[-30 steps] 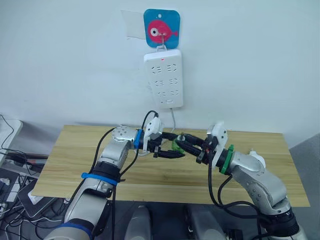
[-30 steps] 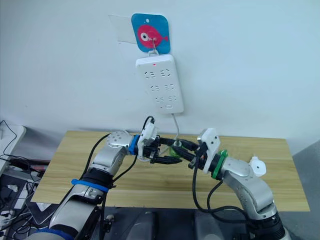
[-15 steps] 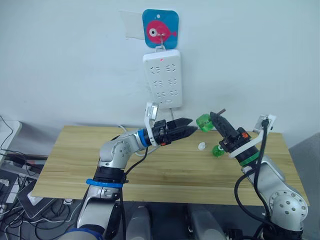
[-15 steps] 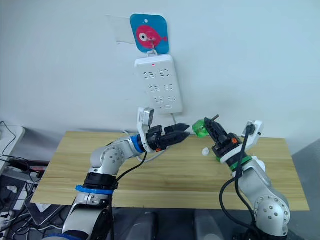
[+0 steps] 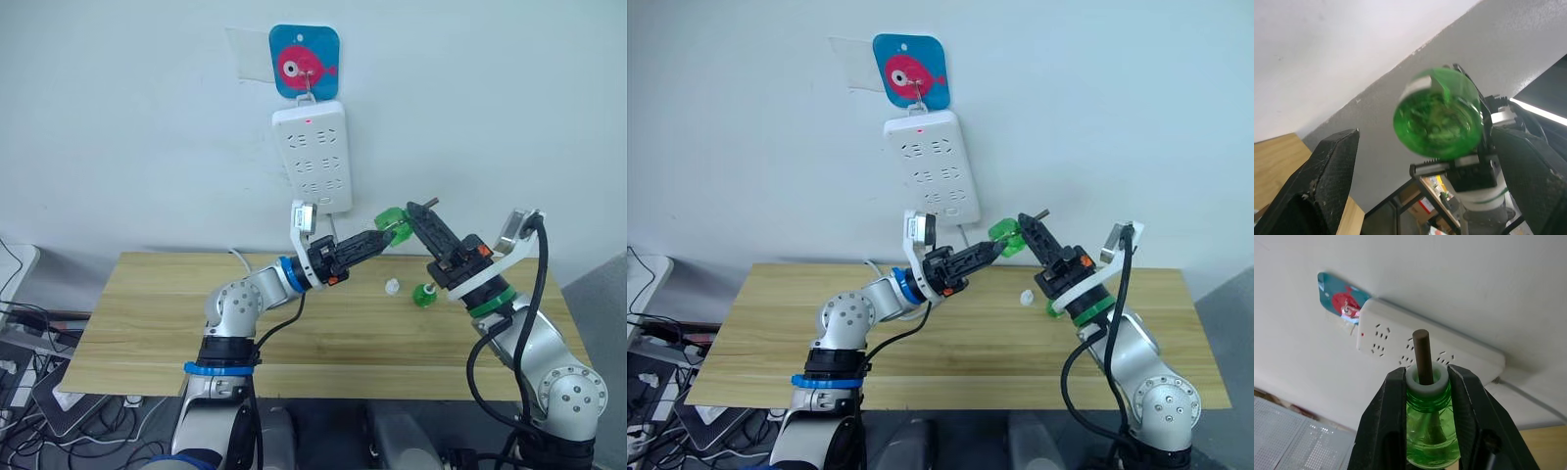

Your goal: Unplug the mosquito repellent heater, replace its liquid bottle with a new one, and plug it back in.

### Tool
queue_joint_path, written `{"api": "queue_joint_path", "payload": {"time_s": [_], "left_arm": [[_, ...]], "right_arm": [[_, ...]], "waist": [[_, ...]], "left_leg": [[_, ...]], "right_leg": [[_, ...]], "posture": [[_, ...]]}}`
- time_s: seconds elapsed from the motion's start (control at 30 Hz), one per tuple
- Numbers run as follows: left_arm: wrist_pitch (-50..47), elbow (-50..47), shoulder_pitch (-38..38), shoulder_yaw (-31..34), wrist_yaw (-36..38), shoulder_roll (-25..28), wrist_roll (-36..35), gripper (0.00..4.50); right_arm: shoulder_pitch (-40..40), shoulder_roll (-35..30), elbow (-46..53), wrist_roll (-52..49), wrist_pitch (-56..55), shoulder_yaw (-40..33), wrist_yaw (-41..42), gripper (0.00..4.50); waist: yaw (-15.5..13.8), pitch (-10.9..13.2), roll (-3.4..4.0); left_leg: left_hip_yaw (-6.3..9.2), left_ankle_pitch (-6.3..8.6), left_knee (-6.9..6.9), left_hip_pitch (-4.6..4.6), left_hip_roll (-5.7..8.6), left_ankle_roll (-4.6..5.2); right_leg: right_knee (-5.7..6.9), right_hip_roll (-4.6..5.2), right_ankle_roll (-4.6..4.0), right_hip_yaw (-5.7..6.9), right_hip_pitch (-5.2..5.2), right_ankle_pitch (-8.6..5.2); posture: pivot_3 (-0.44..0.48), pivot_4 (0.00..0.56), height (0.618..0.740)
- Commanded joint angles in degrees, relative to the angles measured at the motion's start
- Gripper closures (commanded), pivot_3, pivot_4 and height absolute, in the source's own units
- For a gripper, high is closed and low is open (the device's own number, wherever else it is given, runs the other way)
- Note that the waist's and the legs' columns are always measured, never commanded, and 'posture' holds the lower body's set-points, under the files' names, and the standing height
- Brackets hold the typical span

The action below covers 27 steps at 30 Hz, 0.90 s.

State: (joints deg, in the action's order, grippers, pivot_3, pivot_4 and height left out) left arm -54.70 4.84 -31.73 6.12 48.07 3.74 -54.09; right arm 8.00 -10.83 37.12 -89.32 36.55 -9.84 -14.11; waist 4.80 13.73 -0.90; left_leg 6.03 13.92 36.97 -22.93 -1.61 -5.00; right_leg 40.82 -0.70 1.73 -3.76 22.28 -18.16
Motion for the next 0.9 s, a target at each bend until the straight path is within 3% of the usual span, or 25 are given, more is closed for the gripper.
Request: {"api": "queue_joint_path", "payload": {"time_s": [0.03, 0.33, 0.43, 0.6, 0.9], "left_arm": [[0.0, -1.4, 0.1, 0.3, 0.0, -0.6, -1.8, 0.00], [-0.1, -2.4, 1.0, -0.3, -0.1, -1.3, -2.3, 0.00], [0.2, -2.5, 1.0, -0.4, -0.4, -1.7, -2.5, 0.62], [-0.3, -3.6, 2.0, -0.8, -1.0, -2.4, -3.5, 2.07], [0.2, -4.1, 2.3, -0.8, -2.6, -3.0, -4.5, 2.18]], "right_arm": [[-0.2, -1.1, 3.0, -2.3, -1.8, 0.9, -0.1, 3.65], [-1.1, -2.1, 3.4, -1.4, -4.0, 3.8, -0.3, 3.65], [-1.3, -1.9, 3.6, -1.3, -4.9, 4.5, -0.6, 3.65], [-1.6, -2.4, 3.9, -0.6, -5.5, 5.7, -0.2, 3.65], [-1.6, -2.7, 3.9, -0.6, -6.6, 6.9, -0.1, 3.65]], "waist": [[0.0, 0.0, -0.01], [0.0, -0.1, -0.02], [0.0, -0.1, -0.02], [0.1, -0.3, 0.00], [0.0, -0.7, 0.00]], "left_leg": [[0.00, 0.00, 0.00, 0.00, 0.00, 0.00], [-0.01, 0.00, 0.00, 0.00, 0.00, -0.01], [-0.01, 0.00, 0.00, 0.00, 0.00, -0.01], [-0.03, 0.00, 0.00, 0.00, 0.00, -0.01], [-0.03, 0.00, 0.00, 0.00, 0.00, 0.00]], "right_leg": [[0.00, 0.00, 0.00, 0.00, 0.00, 0.00], [0.00, 0.00, 0.00, -0.01, 0.00, 0.00], [0.00, 0.00, 0.00, -0.01, 0.00, 0.00], [-0.01, 0.00, 0.00, -0.03, 0.00, 0.00], [-0.02, -0.01, 0.00, -0.04, 0.00, 0.00]], "posture": [[-0.056, 0.148, 0.740], [-0.056, 0.148, 0.740], [-0.062, 0.144, 0.740], [-0.065, 0.145, 0.740], [-0.064, 0.147, 0.740]]}}
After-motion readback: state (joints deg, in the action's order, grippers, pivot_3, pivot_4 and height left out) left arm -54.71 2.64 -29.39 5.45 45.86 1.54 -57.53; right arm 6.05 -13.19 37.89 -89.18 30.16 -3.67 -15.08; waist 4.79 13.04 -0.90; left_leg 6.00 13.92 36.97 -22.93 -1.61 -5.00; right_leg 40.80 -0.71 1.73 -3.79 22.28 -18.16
